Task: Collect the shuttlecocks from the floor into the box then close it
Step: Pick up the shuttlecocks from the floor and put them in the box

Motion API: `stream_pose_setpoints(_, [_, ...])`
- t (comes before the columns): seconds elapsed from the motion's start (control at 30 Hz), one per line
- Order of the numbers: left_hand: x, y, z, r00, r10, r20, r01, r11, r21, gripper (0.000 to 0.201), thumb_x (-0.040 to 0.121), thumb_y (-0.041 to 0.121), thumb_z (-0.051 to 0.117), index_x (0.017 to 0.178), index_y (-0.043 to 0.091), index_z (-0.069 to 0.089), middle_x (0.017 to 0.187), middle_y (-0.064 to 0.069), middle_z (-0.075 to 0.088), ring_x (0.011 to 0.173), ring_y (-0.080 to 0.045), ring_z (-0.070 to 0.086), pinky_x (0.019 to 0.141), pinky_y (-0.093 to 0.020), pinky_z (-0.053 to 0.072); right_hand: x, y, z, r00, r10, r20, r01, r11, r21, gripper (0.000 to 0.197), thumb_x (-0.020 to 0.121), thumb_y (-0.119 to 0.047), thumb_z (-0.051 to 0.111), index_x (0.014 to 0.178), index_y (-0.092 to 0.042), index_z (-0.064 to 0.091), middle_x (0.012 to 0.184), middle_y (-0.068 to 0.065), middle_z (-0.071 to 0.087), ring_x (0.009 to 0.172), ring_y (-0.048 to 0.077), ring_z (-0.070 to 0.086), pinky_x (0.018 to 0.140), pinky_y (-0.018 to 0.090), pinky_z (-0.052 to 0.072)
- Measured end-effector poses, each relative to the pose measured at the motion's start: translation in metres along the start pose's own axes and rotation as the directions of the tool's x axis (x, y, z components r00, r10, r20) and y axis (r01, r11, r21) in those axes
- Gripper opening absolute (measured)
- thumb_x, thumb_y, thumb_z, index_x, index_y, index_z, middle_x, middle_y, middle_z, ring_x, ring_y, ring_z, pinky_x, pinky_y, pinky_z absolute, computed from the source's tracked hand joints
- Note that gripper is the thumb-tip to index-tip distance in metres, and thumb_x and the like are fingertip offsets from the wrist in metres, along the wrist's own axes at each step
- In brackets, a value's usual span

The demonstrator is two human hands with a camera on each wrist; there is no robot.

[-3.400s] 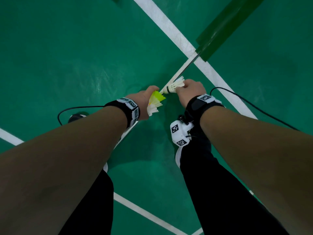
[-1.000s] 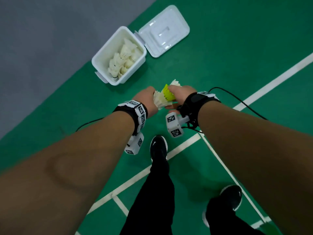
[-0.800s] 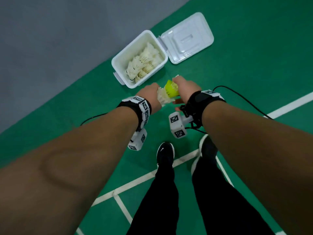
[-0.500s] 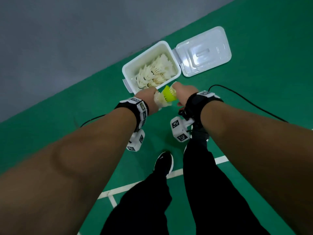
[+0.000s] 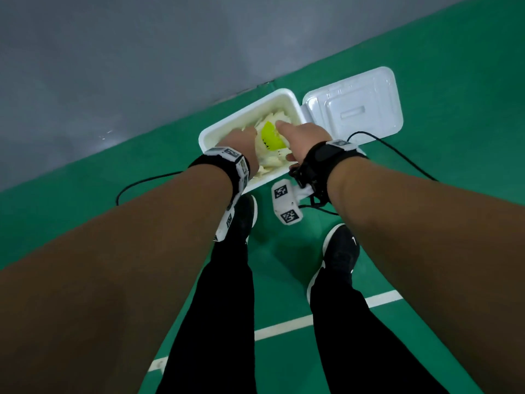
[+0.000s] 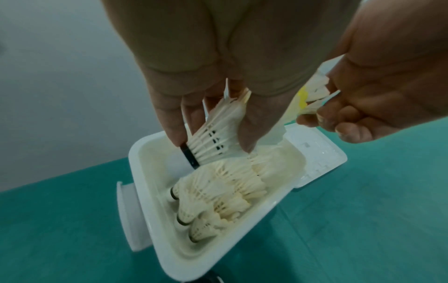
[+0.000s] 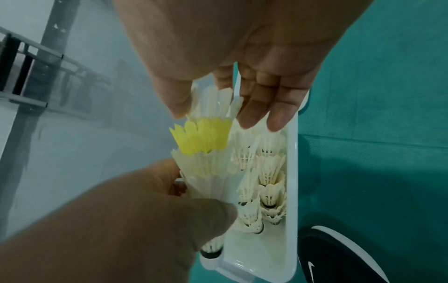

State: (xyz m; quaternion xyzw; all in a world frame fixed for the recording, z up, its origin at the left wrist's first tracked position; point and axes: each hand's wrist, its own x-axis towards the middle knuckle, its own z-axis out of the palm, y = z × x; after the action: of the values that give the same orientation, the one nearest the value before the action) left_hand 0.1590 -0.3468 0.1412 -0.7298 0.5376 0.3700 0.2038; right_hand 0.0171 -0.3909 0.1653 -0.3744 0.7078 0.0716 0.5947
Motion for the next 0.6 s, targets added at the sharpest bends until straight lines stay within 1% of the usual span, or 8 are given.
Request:
stream_pose_setpoints(0.07, [0.006,-0.008,-0.001,1.0,0.0,-0.019,-0.001,1.0,-0.021,0.044,0.093,0.009,0.063,0.135,0.012,0.051,0.126,-0.012,0.06,0.112,-0.036,0.064,0.086,-0.043,0.052,0.007,-0.007,0.011,1.0,-0.011,-0.01,0.01,0.999,-0.046,0.061,0.083,-0.077,0.051,0.105,-0.022,0.067,0.092,-0.002,0.073,0.089,0.025,0.078,0.092,0.052,0.06])
stream_pose_setpoints(0.13, [0.012,-0.014,0.001,0.998,-0.041,-0.039,0.039,0.998,-0.057,0.051,0.089,0.005,0.065,0.137,0.01,0.046,0.131,-0.015,0.054,0.115,-0.038,0.062,0.082,-0.043,0.049,0.014,-0.014,0.023,1.0,0.002,-0.022,-0.003,1.0,-0.023,0.069,0.088,-0.075,0.048,0.128,-0.021,0.065,0.104,-0.004,0.072,0.088,0.021,0.078,0.092,0.051,0.062])
stream_pose_setpoints(0.23, [0.015,-0.021,0.004,0.992,-0.117,-0.041,0.112,0.987,-0.119,0.064,0.087,0.002,0.066,0.144,0.009,0.039,0.14,-0.014,0.047,0.12,-0.036,0.059,0.078,-0.038,0.042,0.015,-0.014,0.034,0.999,0.005,-0.033,-0.003,0.998,0.058,0.071,0.095,-0.062,0.048,0.16,-0.034,0.038,0.129,-0.005,0.062,0.088,0.019,0.077,0.093,0.051,0.062])
stream_pose_setpoints(0.3, [0.017,-0.027,0.007,0.995,-0.096,-0.021,0.093,0.991,-0.099,0.062,0.086,0.003,0.068,0.141,0.008,0.041,0.139,-0.013,0.047,0.118,-0.036,0.06,0.077,-0.038,0.043,0.022,-0.008,0.039,0.999,-0.001,-0.044,0.005,0.997,0.082,0.071,0.091,-0.052,0.05,0.159,-0.039,0.038,0.129,-0.003,0.065,0.091,0.023,0.077,0.094,0.052,0.061])
stream_pose_setpoints(0.4, [0.016,-0.033,0.009,0.997,-0.065,0.041,0.068,0.995,-0.069,0.057,0.087,0.002,0.065,0.14,0.008,0.044,0.136,-0.012,0.048,0.116,-0.035,0.059,0.087,-0.043,0.053,0.03,0.004,0.039,0.999,-0.005,-0.035,0.007,0.998,0.068,0.059,0.086,-0.04,0.05,0.145,-0.031,0.055,0.13,0.002,0.067,0.103,0.029,0.075,0.096,0.052,0.061])
stream_pose_setpoints(0.47, [0.014,-0.031,0.013,0.997,-0.047,0.069,0.05,0.998,-0.048,0.055,0.091,0.002,0.062,0.142,0.009,0.045,0.136,-0.011,0.049,0.114,-0.033,0.059,0.091,-0.043,0.053,0.029,0.009,0.031,0.999,-0.002,-0.032,0.004,0.998,0.058,0.044,0.093,-0.032,0.054,0.134,-0.02,0.064,0.13,0.01,0.069,0.113,0.033,0.072,0.097,0.051,0.061])
stream_pose_setpoints(0.53, [0.011,-0.023,0.018,0.996,-0.019,0.084,0.022,0.999,-0.038,0.05,0.093,0.005,0.059,0.141,0.011,0.046,0.136,-0.01,0.051,0.103,-0.029,0.056,0.089,-0.042,0.051,0.029,0.02,0.02,0.999,0.004,-0.045,-0.001,0.998,0.064,0.04,0.099,-0.026,0.055,0.135,-0.011,0.065,0.133,0.014,0.068,0.119,0.034,0.07,0.099,0.049,0.06])
stream_pose_setpoints(0.6, [0.01,-0.013,0.02,0.994,0.011,0.113,-0.008,1.0,-0.026,0.043,0.096,0.011,0.059,0.138,0.013,0.048,0.134,-0.008,0.057,0.102,-0.028,0.057,0.096,-0.042,0.05,0.028,0.029,0.012,0.999,0.008,-0.051,-0.006,0.998,0.055,0.039,0.101,-0.024,0.055,0.136,-0.009,0.065,0.134,0.015,0.068,0.121,0.034,0.069,0.1,0.048,0.06])
